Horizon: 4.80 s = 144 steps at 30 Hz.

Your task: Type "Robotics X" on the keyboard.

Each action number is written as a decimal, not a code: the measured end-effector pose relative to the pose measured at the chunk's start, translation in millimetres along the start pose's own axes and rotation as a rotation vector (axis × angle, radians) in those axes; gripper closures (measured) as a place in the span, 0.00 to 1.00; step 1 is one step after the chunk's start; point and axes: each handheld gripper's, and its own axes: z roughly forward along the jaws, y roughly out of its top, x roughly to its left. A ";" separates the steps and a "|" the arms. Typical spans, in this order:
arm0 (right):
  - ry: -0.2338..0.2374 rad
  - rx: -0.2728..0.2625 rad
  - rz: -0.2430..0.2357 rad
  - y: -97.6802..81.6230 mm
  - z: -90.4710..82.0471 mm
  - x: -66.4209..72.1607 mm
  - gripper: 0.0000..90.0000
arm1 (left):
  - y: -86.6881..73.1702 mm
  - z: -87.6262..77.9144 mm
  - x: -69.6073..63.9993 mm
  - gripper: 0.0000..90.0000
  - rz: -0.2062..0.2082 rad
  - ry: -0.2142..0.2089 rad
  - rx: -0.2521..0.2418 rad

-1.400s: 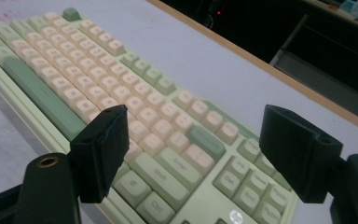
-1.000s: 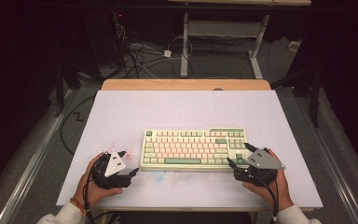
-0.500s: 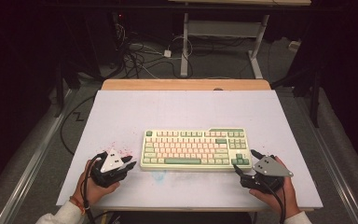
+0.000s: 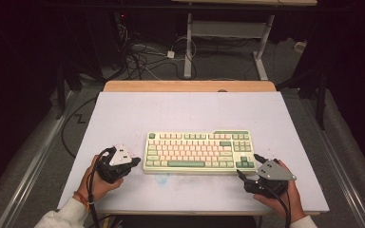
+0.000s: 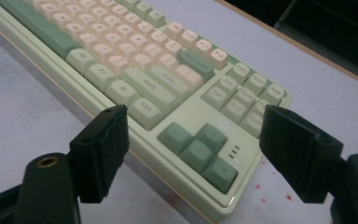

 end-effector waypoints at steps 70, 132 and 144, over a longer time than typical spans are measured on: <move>0.013 0.015 -0.019 -1.3 3.6 1.2 0.26 | 94.9 77.5 -28.6 0.98 0.204 -0.127 0.116; 0.025 0.014 0.010 2.7 0.9 0.1 0.26 | 54.9 29.6 -11.9 0.28 0.097 0.093 -0.154; 0.032 0.014 0.007 4.1 2.0 1.9 0.26 | 13.3 23.4 -11.5 0.20 0.089 0.124 -0.119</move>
